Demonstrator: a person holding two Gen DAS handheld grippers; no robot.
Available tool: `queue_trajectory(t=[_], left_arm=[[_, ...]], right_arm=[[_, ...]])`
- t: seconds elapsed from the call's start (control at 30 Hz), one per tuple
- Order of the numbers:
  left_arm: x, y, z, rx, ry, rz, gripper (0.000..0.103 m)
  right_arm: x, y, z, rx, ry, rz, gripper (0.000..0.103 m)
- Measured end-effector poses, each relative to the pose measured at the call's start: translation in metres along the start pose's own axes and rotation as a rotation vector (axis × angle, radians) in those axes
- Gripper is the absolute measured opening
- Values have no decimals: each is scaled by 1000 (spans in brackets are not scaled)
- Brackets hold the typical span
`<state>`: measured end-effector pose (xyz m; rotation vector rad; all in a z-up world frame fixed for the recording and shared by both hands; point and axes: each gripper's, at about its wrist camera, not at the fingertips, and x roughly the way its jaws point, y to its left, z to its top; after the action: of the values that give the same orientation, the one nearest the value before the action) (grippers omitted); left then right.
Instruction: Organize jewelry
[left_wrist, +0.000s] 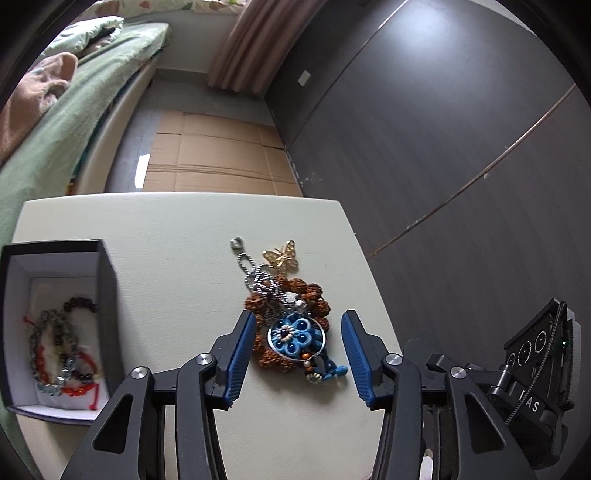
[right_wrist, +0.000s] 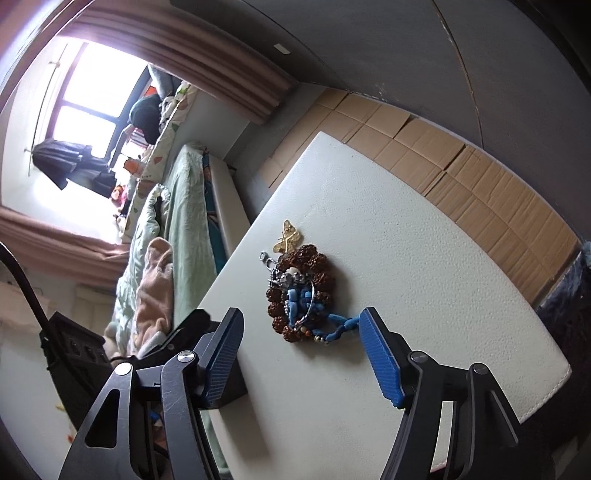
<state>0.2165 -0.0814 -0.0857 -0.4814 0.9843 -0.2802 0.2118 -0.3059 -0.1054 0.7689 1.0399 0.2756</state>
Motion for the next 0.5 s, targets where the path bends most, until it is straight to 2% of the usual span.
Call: queue_trajectory(t=[0.13, 0.33, 0.5], left_arm=[[16, -5, 4, 0, 30, 9, 40], [40, -11, 6, 9, 69, 29, 40], [58, -9, 5, -10, 109, 43, 40]], right_arm=[[1, -7, 6, 32, -9, -20, 67], [5, -7, 13, 47, -9, -51, 67], [10, -10, 17, 71, 10, -38, 67]])
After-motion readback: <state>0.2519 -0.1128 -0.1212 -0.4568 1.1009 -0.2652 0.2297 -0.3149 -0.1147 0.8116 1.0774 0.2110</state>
